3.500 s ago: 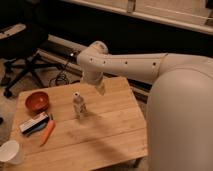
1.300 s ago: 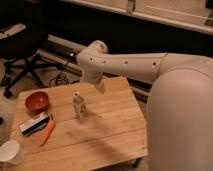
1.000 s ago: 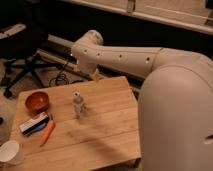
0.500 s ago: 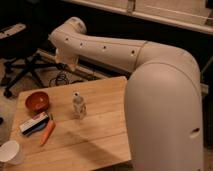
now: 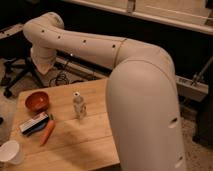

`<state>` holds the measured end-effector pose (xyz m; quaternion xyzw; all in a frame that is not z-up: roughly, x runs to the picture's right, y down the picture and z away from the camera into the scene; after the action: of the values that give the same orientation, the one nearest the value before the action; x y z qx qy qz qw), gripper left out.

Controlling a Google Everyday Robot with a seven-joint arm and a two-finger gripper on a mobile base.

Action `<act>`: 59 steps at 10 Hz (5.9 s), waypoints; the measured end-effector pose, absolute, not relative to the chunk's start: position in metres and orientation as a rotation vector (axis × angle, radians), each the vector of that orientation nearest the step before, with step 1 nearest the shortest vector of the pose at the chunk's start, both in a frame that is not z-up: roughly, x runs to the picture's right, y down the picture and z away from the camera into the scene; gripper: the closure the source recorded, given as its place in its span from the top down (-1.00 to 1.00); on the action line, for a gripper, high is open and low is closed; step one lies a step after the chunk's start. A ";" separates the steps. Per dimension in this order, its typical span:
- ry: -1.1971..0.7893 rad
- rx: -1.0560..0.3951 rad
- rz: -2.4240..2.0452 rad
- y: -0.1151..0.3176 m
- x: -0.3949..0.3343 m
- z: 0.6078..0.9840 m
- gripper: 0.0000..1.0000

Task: Push the ceramic bowl across the table

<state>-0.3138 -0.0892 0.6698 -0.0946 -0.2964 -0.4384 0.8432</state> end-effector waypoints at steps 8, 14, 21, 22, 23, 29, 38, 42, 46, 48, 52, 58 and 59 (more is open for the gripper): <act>-0.772 -0.366 -0.884 -0.043 -0.404 0.684 -1.00; -0.740 -0.364 -1.085 -0.019 -0.433 0.734 -1.00; -0.712 -0.453 -1.206 0.017 -0.455 0.772 -1.00; -0.715 -0.457 -1.232 0.020 -0.460 0.776 -0.94; -0.725 -0.459 -1.258 0.024 -0.465 0.777 -0.90; -0.730 -0.460 -1.270 0.025 -0.467 0.778 -0.90; -0.871 -0.462 -1.198 0.061 -0.492 0.799 -0.90; -0.894 -0.525 -1.227 0.099 -0.516 0.812 -0.90; -0.858 -0.601 -1.164 0.119 -0.519 0.839 -0.90; -0.831 -0.618 -1.118 0.118 -0.515 0.852 -0.90; -0.788 -0.610 -1.034 0.099 -0.504 0.867 -0.90; -0.746 -0.637 -0.928 0.091 -0.481 0.880 -0.90; -0.740 -0.640 -0.915 0.090 -0.478 0.881 -0.90</act>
<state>-0.4778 0.0901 0.8811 -0.2966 -0.3427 -0.4240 0.7841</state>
